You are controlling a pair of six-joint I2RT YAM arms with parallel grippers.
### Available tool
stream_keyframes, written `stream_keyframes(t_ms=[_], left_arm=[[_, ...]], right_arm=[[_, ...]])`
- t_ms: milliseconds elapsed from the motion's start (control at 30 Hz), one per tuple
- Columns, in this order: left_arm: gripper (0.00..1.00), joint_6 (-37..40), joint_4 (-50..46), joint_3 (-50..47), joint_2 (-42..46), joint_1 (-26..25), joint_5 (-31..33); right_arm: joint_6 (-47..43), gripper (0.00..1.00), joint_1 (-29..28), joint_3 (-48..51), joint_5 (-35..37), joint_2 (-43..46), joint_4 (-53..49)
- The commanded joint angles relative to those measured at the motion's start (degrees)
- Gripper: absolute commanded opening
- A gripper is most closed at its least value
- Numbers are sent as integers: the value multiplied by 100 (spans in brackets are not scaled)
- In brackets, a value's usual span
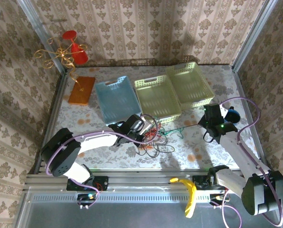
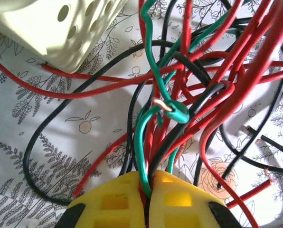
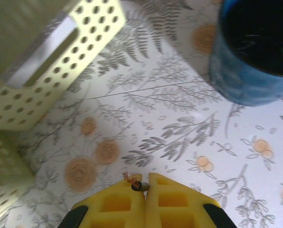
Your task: Untangle the cables
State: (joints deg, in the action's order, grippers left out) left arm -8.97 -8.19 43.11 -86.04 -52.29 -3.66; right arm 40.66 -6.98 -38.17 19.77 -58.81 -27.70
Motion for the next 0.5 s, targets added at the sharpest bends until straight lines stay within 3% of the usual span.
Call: stream_keyframes(t_ms=[0, 167, 467], left_arm=[[0, -60, -609, -192, 222, 136, 279], [0, -187, -701, -316, 458, 178, 345], [0, -349, -1049, -450, 800, 394, 443]], right_arm=[[130, 0, 413, -112, 916, 97, -472], [159, 0, 1100, -264, 1320, 133, -565], [361, 0, 2085, -449, 1372, 113, -701]])
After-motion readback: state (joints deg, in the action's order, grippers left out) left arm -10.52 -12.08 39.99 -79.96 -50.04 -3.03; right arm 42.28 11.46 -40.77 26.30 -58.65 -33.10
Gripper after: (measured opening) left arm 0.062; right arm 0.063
